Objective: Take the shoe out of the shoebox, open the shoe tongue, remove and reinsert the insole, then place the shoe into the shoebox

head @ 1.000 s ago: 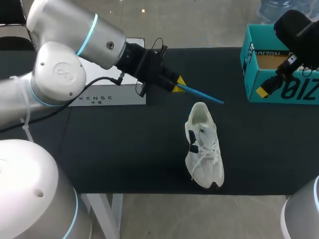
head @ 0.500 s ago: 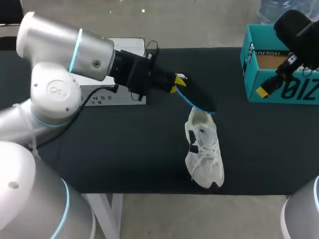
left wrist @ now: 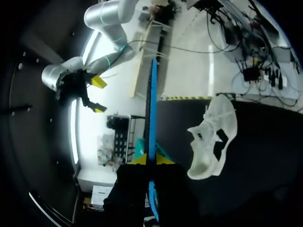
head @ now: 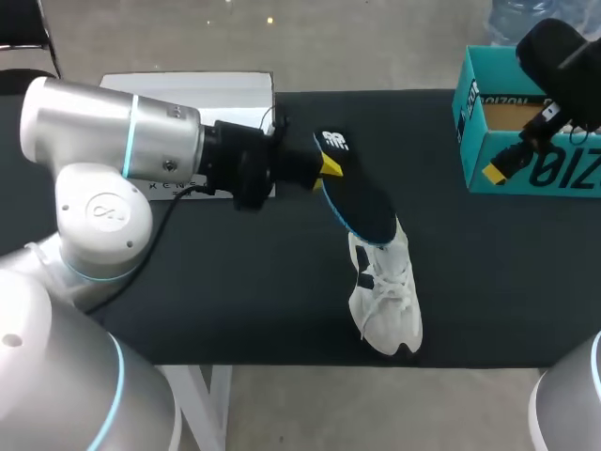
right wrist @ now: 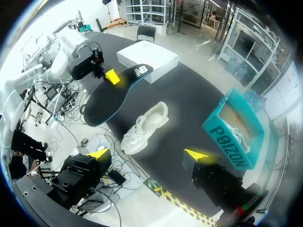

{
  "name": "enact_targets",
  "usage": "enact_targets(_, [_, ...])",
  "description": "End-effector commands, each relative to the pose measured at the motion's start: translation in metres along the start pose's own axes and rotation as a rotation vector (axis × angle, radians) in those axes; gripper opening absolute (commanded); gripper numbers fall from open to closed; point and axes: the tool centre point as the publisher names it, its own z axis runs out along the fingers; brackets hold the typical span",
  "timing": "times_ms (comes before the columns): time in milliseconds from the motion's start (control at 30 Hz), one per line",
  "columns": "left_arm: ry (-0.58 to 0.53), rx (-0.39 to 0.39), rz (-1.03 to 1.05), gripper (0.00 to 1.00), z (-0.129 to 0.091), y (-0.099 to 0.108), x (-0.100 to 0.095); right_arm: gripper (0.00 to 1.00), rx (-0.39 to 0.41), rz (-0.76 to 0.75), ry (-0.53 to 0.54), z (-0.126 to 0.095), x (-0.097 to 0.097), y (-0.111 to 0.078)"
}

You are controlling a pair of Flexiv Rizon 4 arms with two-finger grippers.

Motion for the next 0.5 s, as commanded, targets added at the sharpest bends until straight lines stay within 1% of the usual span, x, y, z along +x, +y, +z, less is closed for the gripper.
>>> enact_targets(33, [-0.01,0.006,0.049,0.0,-0.001,0.003,0.004,1.0,0.007,0.001,0.002,0.0,-0.001,0.003])
enact_targets(133, [-0.014,0.017,0.126,0.0,0.0,0.006,0.008,1.0,0.007,0.001,0.002,0.0,-0.001,0.003])
enact_targets(233, [-0.022,0.008,0.195,0.0,0.002,0.012,0.013,1.0,0.007,0.001,0.002,0.0,-0.001,0.003])
enact_targets(500, [-0.037,-0.021,0.278,0.0,0.011,0.033,0.025,1.0,0.007,0.001,0.002,0.0,-0.001,0.003])
